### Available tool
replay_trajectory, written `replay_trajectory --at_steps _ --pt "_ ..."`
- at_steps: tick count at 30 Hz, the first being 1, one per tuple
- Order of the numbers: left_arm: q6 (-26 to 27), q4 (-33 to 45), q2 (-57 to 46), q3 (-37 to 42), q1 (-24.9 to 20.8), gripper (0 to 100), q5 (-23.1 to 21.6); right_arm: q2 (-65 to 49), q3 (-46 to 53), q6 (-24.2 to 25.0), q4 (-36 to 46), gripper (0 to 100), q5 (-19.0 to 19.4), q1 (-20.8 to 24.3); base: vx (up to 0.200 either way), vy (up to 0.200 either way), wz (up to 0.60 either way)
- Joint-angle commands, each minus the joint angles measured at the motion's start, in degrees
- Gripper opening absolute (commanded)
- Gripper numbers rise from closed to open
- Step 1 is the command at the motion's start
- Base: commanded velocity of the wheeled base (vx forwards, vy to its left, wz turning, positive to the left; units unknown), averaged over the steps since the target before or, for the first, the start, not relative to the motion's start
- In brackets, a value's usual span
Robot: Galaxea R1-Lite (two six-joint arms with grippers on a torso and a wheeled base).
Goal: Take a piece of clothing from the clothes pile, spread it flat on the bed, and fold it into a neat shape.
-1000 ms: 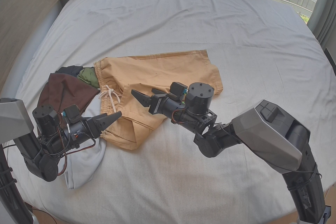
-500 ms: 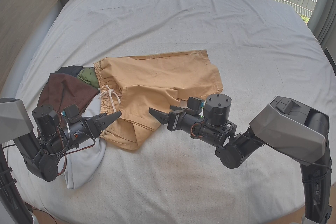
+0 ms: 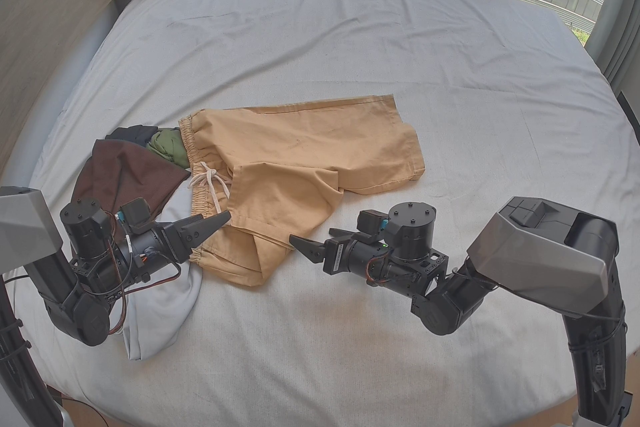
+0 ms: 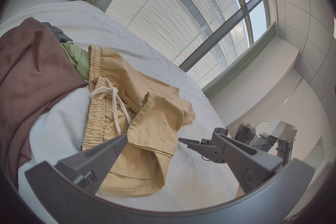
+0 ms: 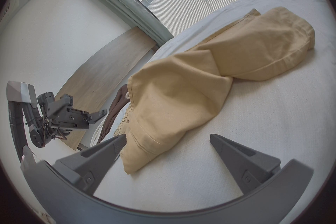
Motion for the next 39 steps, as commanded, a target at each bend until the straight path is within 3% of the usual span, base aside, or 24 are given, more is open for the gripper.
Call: replay_trajectory --at_steps 1,15,18,27,39 --pt "0.5 0.0 0.0 0.0 0.0 100 0.0 2.2 -2.1 0.2 0.2 100 0.1 0.1 0.000 0.000 0.00" --pt "1.3 0.0 0.0 0.0 0.1 100 0.0 6.6 -10.1 0.9 2.9 100 -0.4 0.8 0.000 0.000 0.00" --pt "1.3 0.0 0.0 0.0 0.3 100 0.1 6.5 -10.0 0.8 2.9 100 -2.6 -0.6 0.000 0.000 0.00" --pt "1.3 0.0 -0.1 -0.1 0.2 100 0.0 4.6 -10.2 0.7 3.2 100 -3.5 -5.7 0.000 0.000 0.00" --pt "1.3 0.0 -0.2 0.0 0.2 100 0.0 5.2 -13.6 0.9 2.9 100 -3.3 -4.1 0.000 0.000 0.00"
